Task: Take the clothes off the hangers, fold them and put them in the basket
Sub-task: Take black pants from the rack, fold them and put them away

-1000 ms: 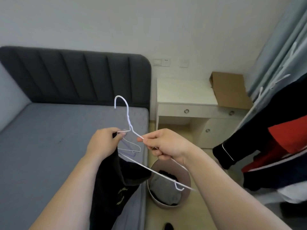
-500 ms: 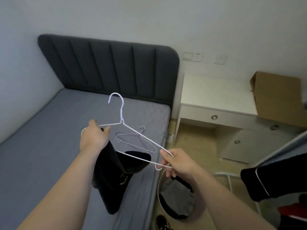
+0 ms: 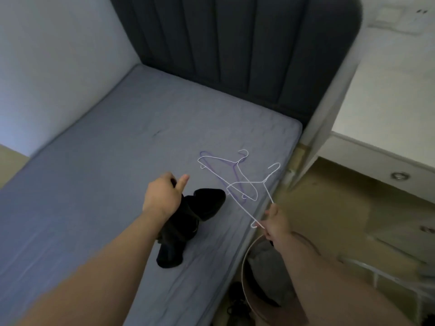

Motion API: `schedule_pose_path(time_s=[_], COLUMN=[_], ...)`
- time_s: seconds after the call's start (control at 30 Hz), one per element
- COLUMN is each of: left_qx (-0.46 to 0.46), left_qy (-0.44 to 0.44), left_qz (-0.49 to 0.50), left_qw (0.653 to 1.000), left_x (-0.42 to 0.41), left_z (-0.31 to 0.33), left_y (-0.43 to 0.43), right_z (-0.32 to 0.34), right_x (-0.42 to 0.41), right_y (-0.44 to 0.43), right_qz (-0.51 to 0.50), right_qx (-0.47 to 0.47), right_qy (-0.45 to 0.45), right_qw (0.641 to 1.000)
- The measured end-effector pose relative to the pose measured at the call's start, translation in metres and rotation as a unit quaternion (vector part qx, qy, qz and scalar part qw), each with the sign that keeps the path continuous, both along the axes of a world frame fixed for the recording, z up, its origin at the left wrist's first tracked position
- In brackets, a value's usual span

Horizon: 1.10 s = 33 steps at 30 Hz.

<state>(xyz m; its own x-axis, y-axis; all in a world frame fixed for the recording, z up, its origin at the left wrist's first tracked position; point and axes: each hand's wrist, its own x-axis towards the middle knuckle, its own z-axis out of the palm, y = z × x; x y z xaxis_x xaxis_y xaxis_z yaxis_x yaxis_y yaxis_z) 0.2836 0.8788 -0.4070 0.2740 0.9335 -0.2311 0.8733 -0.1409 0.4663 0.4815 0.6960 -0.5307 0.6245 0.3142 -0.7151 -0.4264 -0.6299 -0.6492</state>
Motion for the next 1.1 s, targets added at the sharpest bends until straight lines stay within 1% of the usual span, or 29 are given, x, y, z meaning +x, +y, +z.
schedule_pose_path(time_s=[0.1, 0.23, 0.3, 0.37, 0.43, 0.5, 0.53, 0.57, 0.6, 0.67, 0.73, 0.77, 0.8, 0.83, 0.9, 0.97, 1.0, 1.1], left_qx=[-0.008, 0.011, 0.025, 0.033, 0.034, 0.028, 0.02, 0.013, 0.004, -0.008, -0.008, -0.006, -0.005, 0.002, 0.02, 0.044, 0.057, 0.089], left_qy=[0.014, 0.015, 0.006, 0.003, 0.0, -0.005, -0.008, -0.014, -0.019, -0.025, -0.03, -0.036, -0.046, -0.057, -0.085, -0.116, -0.131, -0.168], left_qz=[0.025, 0.051, 0.058, 0.065, 0.074, 0.078, 0.081, 0.083, 0.085, 0.079, 0.06, 0.05, 0.041, 0.032, 0.017, 0.008, 0.008, 0.024], left_qw=[1.0, 0.999, 0.998, 0.997, 0.997, 0.997, 0.996, 0.996, 0.996, 0.997, 0.998, 0.998, 0.998, 0.998, 0.996, 0.992, 0.99, 0.982], left_x=[-0.001, -0.005, -0.006, -0.005, -0.003, -0.001, 0.0, 0.001, 0.001, 0.0, -0.005, -0.009, -0.012, -0.017, -0.031, -0.052, -0.063, -0.101], left_z=[-0.023, -0.051, -0.066, -0.08, -0.09, -0.095, -0.097, -0.097, -0.095, -0.085, -0.069, -0.055, -0.047, -0.033, -0.009, 0.022, 0.036, 0.078], left_y=[0.009, 0.022, 0.03, 0.038, 0.044, 0.048, 0.049, 0.05, 0.051, 0.049, 0.047, 0.044, 0.044, 0.042, 0.04, 0.033, 0.032, 0.024], right_z=[-0.035, -0.087, -0.124, -0.162, -0.188, -0.195, -0.188, -0.183, -0.171, -0.147, -0.124, -0.108, -0.095, -0.078, -0.053, -0.03, -0.022, 0.004], right_x=[0.007, 0.024, 0.037, 0.047, 0.053, 0.051, 0.045, 0.036, 0.025, 0.005, -0.017, -0.027, -0.035, -0.044, -0.057, -0.07, -0.074, -0.091], right_y=[0.04, 0.101, 0.123, 0.136, 0.139, 0.138, 0.137, 0.138, 0.138, 0.137, 0.134, 0.135, 0.14, 0.141, 0.145, 0.141, 0.139, 0.122], right_qz=[-0.002, 0.031, 0.042, 0.052, 0.133, 0.257, 0.293, 0.318, 0.345, 0.403, 0.468, 0.498, 0.526, 0.556, 0.608, 0.631, 0.633, 0.624], right_qx=[-0.007, 0.002, -0.019, -0.064, -0.144, -0.235, -0.253, -0.246, -0.22, -0.11, -0.012, 0.018, 0.022, 0.015, -0.029, -0.086, -0.111, -0.174], right_qy=[0.02, 0.03, 0.037, 0.031, 0.008, -0.044, -0.067, -0.079, -0.085, -0.122, -0.188, -0.213, -0.234, -0.25, -0.274, -0.291, -0.296, -0.29], right_qw=[1.0, 0.999, 0.998, 0.996, 0.981, 0.936, 0.919, 0.912, 0.909, 0.901, 0.863, 0.841, 0.817, 0.793, 0.744, 0.714, 0.707, 0.704])
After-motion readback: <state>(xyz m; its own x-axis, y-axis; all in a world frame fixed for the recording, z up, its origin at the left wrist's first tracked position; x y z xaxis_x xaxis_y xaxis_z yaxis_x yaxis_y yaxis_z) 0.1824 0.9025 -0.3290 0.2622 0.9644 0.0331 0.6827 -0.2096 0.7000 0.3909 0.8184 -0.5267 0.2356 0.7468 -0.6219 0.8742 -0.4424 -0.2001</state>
